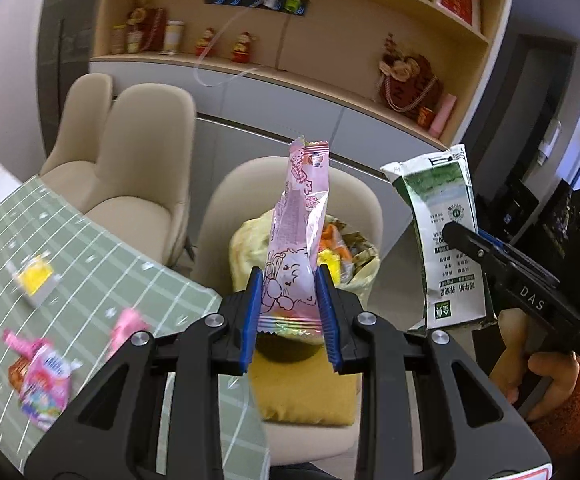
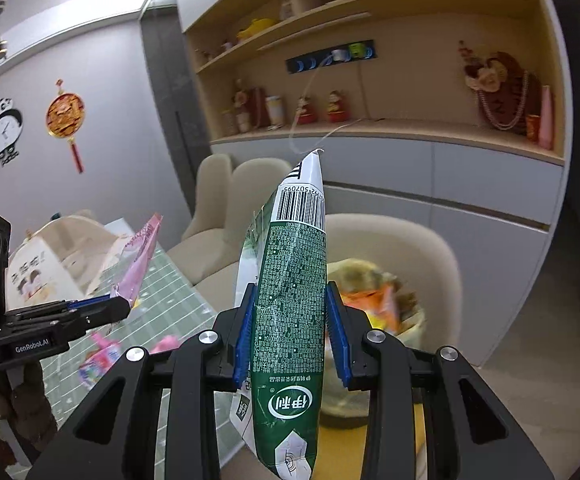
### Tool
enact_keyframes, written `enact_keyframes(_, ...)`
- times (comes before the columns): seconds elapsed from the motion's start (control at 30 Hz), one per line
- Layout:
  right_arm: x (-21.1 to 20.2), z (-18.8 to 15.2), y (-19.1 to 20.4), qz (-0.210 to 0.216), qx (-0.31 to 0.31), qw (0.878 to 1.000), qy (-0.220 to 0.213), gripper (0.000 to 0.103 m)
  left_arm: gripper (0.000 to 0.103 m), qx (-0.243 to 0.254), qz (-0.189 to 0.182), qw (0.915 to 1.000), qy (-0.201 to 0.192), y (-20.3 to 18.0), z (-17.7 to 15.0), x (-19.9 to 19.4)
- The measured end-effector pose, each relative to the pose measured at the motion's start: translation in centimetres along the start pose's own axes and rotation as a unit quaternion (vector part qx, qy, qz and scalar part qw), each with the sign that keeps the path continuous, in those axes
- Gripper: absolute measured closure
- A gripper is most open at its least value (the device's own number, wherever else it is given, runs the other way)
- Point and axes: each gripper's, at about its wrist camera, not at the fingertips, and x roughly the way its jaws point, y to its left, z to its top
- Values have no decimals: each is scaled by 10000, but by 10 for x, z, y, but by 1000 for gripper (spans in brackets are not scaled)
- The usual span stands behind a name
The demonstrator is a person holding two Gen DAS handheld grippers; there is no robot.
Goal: Collect trash
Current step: 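Carry both items to the yellow bag and open the left gripper over it, then lower the white-green box into the yellow bag and open the right gripper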
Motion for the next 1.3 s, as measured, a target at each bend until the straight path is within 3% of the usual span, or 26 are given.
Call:
enact_keyframes(0.37, 32, 13, -78, -301, 278, 9992, -41, 71, 77, 252, -233, 9991, 249, -32, 34, 85)
enact_keyframes(0.67, 69, 10, -106, -452, 361, 9982, 154, 71, 77, -171, -765, 9934, 837, -15, 39, 174)
enact_keyframes(0.83, 89, 12, -117, -428, 440, 9977, 280, 71, 77, -289, -579, 9900, 1251, -5, 37, 221)
enact_keyframes(1.03, 104, 13, -115, -394, 352, 9979, 373, 71, 77, -300, -534, 9861, 1542, -1, 29, 246)
enact_keyframes(1.17, 110, 14, -113, -358, 324, 9980, 415, 71, 54, -454, -630, 9835, 1631, 4, 24, 247)
enact_keyframes(1.3, 112, 13, -111, -329, 342, 9979, 432, 71, 52, -569, -608, 9867, 1393, 9, 25, 228)
